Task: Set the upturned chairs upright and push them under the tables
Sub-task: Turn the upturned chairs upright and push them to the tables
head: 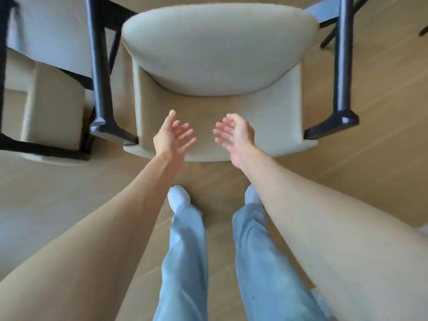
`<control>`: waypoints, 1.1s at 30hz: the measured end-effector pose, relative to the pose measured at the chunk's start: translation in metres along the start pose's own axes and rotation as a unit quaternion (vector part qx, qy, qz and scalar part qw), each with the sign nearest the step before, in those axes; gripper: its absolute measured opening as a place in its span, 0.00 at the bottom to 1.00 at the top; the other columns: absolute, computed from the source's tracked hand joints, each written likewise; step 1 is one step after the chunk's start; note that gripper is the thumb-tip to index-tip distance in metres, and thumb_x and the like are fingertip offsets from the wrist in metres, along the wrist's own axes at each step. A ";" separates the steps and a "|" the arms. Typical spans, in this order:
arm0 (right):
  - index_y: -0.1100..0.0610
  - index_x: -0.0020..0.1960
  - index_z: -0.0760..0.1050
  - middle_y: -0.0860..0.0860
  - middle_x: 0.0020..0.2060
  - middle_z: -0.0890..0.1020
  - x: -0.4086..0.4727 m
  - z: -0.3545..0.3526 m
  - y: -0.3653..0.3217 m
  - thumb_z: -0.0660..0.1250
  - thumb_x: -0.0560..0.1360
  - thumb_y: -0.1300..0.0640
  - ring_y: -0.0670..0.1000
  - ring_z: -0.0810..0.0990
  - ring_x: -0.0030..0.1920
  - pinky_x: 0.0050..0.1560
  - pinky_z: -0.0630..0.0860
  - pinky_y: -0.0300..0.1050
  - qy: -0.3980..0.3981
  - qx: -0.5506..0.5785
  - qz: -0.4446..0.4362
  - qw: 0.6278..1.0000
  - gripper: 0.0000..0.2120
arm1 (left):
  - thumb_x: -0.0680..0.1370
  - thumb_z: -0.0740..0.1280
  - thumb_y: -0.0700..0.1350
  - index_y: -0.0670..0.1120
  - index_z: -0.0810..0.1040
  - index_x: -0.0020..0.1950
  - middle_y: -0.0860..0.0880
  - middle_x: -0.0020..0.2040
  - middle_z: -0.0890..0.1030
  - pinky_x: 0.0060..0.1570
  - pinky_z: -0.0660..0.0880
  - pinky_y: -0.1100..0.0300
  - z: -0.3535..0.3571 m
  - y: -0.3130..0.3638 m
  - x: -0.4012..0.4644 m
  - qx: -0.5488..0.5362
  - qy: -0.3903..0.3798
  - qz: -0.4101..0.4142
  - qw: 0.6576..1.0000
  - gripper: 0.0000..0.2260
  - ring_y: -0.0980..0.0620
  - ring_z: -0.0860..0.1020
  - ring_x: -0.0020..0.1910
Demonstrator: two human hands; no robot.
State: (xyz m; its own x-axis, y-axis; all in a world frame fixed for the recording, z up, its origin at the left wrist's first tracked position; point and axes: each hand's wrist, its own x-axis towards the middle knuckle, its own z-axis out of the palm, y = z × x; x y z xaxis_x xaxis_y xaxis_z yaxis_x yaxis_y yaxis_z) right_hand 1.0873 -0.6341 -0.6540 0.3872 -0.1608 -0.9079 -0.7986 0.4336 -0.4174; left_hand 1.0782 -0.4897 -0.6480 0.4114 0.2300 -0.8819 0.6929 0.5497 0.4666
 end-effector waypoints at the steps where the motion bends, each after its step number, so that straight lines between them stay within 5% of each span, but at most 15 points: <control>1: 0.59 0.49 0.77 0.55 0.46 0.84 0.024 -0.004 0.018 0.65 0.78 0.54 0.54 0.83 0.45 0.46 0.78 0.48 0.004 0.008 0.012 1.000 0.08 | 0.79 0.68 0.54 0.43 0.74 0.52 0.42 0.55 0.80 0.58 0.80 0.46 -0.004 -0.020 0.024 -0.003 0.007 -0.012 1.000 0.14 0.44 0.81 0.56; 5: 0.58 0.48 0.77 0.56 0.49 0.84 0.108 -0.034 0.087 0.68 0.77 0.55 0.55 0.84 0.47 0.50 0.81 0.50 0.032 0.044 0.058 0.997 0.06 | 0.80 0.69 0.53 0.40 0.72 0.55 0.38 0.61 0.77 0.60 0.78 0.42 -0.017 -0.101 0.102 -0.034 0.031 -0.066 0.997 0.17 0.41 0.80 0.60; 10: 0.53 0.48 0.74 0.57 0.61 0.76 0.200 -0.071 0.152 0.74 0.75 0.49 0.55 0.81 0.59 0.58 0.81 0.54 0.034 0.092 0.106 0.989 0.12 | 0.78 0.71 0.53 0.38 0.61 0.77 0.40 0.67 0.73 0.59 0.79 0.41 -0.037 -0.178 0.182 -0.056 0.069 -0.104 0.991 0.34 0.39 0.80 0.60; 13: 0.51 0.51 0.75 0.54 0.66 0.74 0.251 -0.076 0.178 0.75 0.72 0.44 0.53 0.78 0.63 0.59 0.81 0.52 0.024 0.117 0.106 0.987 0.15 | 0.77 0.72 0.54 0.41 0.59 0.78 0.40 0.66 0.73 0.59 0.78 0.41 -0.040 -0.210 0.224 -0.068 0.068 -0.118 0.988 0.36 0.39 0.79 0.59; 20: 0.53 0.72 0.68 0.50 0.66 0.74 0.330 -0.082 0.218 0.77 0.66 0.38 0.53 0.72 0.68 0.60 0.80 0.54 0.076 0.116 0.102 0.985 0.41 | 0.73 0.75 0.57 0.42 0.68 0.72 0.41 0.67 0.75 0.58 0.79 0.40 -0.037 -0.258 0.300 -0.080 0.036 -0.143 0.986 0.33 0.39 0.79 0.60; 27: 0.51 0.69 0.72 0.47 0.62 0.81 0.350 -0.088 0.226 0.80 0.67 0.47 0.49 0.77 0.65 0.66 0.74 0.50 0.062 0.173 0.064 0.981 0.34 | 0.70 0.78 0.54 0.46 0.65 0.74 0.45 0.69 0.73 0.61 0.77 0.39 -0.048 -0.277 0.326 -0.144 0.028 -0.107 0.983 0.37 0.41 0.74 0.67; 33: 0.55 0.58 0.80 0.51 0.60 0.83 0.348 -0.090 0.219 0.79 0.69 0.58 0.52 0.79 0.63 0.71 0.71 0.48 0.046 0.259 0.064 0.963 0.18 | 0.71 0.79 0.49 0.46 0.69 0.71 0.47 0.68 0.75 0.68 0.73 0.45 -0.047 -0.267 0.326 -0.149 0.055 -0.102 0.982 0.32 0.47 0.74 0.68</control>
State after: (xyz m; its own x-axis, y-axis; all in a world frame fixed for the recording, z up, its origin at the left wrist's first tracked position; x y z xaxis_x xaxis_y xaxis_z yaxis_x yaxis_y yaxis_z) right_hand 1.0053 -0.6749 -1.0648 0.2398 -0.1440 -0.9601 -0.4917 0.8347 -0.2480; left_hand 0.9995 -0.5238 -1.0627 0.2049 0.1666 -0.9645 0.5433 0.8003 0.2536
